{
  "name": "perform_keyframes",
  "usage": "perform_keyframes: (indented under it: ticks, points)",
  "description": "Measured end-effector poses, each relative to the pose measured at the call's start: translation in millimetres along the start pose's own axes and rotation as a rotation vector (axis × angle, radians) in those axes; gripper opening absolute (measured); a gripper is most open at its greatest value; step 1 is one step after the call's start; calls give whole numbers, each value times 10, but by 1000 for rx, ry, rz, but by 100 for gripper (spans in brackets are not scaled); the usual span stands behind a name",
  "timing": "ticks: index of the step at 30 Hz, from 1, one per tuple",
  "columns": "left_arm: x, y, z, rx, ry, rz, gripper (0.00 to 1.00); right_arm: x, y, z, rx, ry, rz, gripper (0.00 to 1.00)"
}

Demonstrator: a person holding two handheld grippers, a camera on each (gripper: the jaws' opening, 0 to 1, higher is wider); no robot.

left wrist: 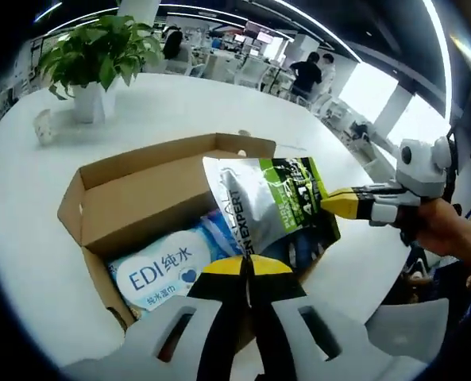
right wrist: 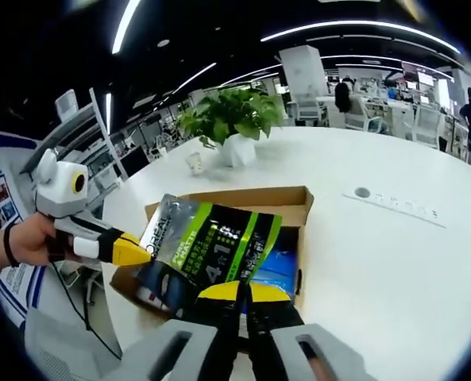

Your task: Operate the shoe box by opening the lid, removing the specified soft item, and placing it in the target area until the item is outside and the box remains undamaged.

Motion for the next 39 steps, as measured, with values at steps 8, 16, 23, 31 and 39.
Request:
perform_keyframes:
  ticks: [8,16,23,31,39]
  points:
    - [330,-155,-137,-2,-57,51,0,211,294,-56,30,-7,46,0]
    - [746,-368,-185,-22,-113,112,0,555,668,0,50,-36,113,0]
    - [1070,-584,-208,-45,-156,159,0,835,938,45,68,-62,168,0]
    - [1379,-798,-198,-77,-207,207,0,1070,1158,116,77,-89,213,0]
    - [1541,-953,-159,-106,-234,231,0,1259,1271,147,78,-108,240,0]
Point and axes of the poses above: the point that each gripper's makers call its tool centre point, and the gripper's own axes: y roughly backward along the fingers, x roughly to its right, z roughly out of its underside, the point moved 3 cm from there along y, roughly backward along the fingers, and after that the axes turned 8 degrees about x, right-handed, at the moved point
